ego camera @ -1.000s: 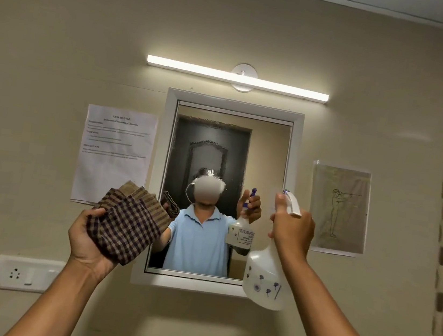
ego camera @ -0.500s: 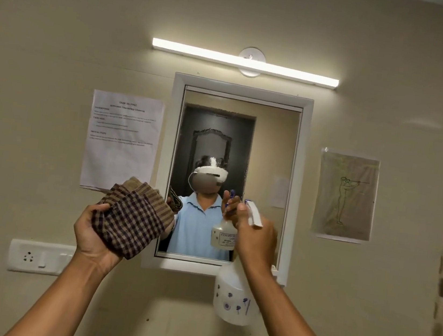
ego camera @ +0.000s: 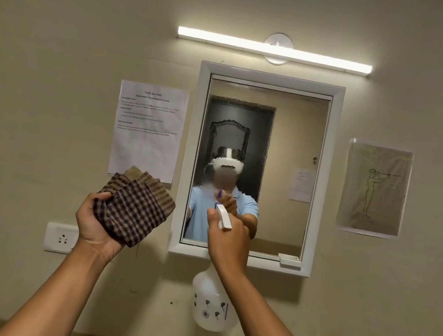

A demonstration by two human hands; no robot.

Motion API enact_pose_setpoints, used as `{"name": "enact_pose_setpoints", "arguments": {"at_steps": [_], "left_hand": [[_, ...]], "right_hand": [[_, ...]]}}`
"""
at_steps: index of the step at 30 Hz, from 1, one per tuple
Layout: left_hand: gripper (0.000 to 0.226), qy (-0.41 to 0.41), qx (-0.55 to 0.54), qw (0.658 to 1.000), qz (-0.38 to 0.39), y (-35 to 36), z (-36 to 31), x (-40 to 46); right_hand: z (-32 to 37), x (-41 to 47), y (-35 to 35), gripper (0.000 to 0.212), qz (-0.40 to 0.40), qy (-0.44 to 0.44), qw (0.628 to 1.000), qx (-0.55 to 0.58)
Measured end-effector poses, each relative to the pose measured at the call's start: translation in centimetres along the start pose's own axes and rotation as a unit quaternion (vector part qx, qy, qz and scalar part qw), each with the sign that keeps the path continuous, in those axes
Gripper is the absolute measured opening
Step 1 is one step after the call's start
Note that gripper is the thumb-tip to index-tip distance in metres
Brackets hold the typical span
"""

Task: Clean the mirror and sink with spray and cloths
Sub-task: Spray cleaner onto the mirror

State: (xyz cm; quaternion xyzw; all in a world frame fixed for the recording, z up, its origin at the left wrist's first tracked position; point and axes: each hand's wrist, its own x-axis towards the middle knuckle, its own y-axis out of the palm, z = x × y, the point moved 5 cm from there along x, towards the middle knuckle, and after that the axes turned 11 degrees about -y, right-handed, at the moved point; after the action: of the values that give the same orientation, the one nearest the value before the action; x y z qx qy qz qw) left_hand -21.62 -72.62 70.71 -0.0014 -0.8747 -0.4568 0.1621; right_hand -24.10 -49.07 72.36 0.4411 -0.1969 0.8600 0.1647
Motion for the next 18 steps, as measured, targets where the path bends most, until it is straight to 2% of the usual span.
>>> {"name": "enact_pose_setpoints", "arguments": {"at_steps": [6, 13, 18], "left_hand": [[0.043, -0.008, -0.010, 1.000, 0.003, -0.1, 1.4, 0.7], [0.042, -0.034, -0.007, 0.999, 0.015, 1.2, 4.2, 1.2], [0.042, -0.053, -0.003, 0.998, 0.016, 1.7, 6.0, 1.7]], "right_hand": [[-3.9, -0.3, -4.9, 0.025, -0.024, 0.042, 0.998, -0.038], [-7.7, 0.5, -12.3, 0.038, -0.115, 0.077, 0.987, -0.084], [-9.9, -0.6, -14.9, 0.044, -0.134, 0.107, 0.979, -0.112]]}}
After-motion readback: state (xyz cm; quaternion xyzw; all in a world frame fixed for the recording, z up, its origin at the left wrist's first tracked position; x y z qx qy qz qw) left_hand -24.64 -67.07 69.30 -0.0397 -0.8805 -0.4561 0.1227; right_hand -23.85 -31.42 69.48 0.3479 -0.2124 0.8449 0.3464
